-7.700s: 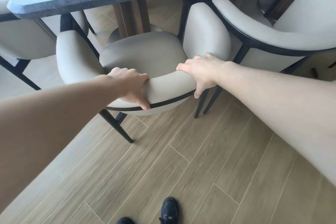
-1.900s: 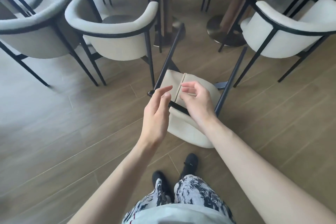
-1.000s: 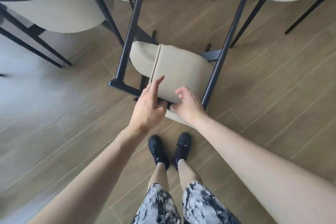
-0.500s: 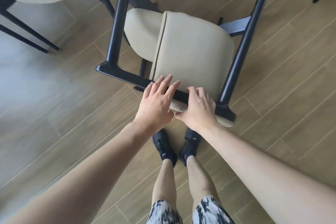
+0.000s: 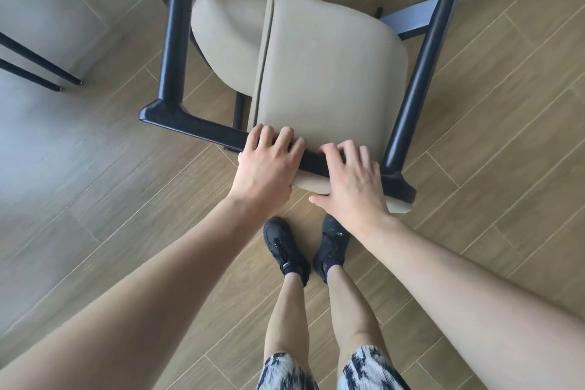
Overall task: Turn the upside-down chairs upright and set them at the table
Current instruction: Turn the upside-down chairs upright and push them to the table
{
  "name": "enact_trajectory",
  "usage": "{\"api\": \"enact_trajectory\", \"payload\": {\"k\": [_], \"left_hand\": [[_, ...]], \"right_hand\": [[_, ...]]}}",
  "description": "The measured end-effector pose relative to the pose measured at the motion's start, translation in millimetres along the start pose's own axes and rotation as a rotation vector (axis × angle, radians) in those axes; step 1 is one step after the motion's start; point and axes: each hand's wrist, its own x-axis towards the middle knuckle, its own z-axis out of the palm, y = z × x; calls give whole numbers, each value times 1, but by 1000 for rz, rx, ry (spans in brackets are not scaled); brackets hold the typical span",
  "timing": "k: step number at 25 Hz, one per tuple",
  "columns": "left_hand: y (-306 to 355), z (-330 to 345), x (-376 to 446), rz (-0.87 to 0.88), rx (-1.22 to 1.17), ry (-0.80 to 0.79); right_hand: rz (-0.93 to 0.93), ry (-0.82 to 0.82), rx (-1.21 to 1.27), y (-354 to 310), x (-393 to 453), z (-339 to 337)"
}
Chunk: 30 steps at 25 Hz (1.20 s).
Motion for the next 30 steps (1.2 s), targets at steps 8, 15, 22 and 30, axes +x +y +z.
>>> {"api": "enact_trajectory", "payload": {"k": [8, 15, 22, 30], "left_hand": [[-2, 5, 9, 121, 171, 34], [-7, 2, 16, 250, 294, -6], [-4, -6, 29, 272, 358, -87], [5, -62, 14, 322, 379, -209]], "right_hand": [[-44, 66, -114, 1, 0, 5], [-87, 68, -167, 1, 2, 2], [-172, -23, -323, 1, 7, -7], [-207, -142, -388, -6, -10, -55]]}}
